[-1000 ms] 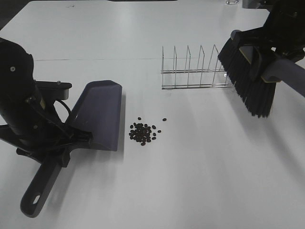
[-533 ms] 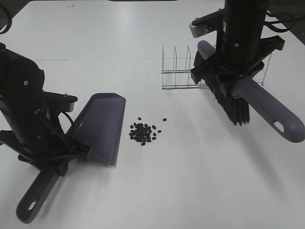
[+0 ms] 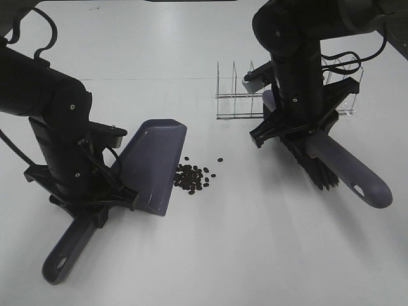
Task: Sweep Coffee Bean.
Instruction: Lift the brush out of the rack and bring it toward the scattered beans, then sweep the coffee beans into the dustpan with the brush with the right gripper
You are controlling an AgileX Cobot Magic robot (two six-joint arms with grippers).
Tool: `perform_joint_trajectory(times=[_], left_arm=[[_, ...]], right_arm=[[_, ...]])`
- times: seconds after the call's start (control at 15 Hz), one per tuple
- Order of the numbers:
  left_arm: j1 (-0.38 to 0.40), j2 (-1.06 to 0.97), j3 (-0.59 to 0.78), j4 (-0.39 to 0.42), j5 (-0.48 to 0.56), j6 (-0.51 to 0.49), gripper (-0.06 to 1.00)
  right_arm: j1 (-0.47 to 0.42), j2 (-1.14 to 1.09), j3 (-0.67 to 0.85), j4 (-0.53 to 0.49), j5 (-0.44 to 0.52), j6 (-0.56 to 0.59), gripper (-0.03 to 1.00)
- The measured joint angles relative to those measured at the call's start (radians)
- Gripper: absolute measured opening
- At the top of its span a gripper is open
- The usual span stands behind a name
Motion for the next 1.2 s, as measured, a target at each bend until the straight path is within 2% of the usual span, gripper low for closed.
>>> perform_joint_trajectory(times=[0.2,0.53,0.8,1.0,1.2], left_arm=[[0.000,0.000,0.001,0.010,0.012,-0.015,0.32],[0.000,0.000,0.001,0.037,0.012,-0.019,0.32],[0.000,0.000,0.001,0.037,0.010,-0.018,0.32],[0.000,0.000,0.002,0.037,0.009,-0.014,0.32],[0.000,0.000,0.002,0.038,0.008,-0.008,0.32]], right_arm=[[0.000,0.002,0.000,-0.014,0.007,0.019,0.31],[0.000,0.035,0.000,0.061,-0.021,0.029,0.31],[0.014,0.085,-0.049,0.160,-0.024,0.031,0.31],[0.069,0.131,-0.097,0.213,-0.022,0.032,0.31],[0.110,0.186,-0.183,0.343,-0.019,0.026,0.31]])
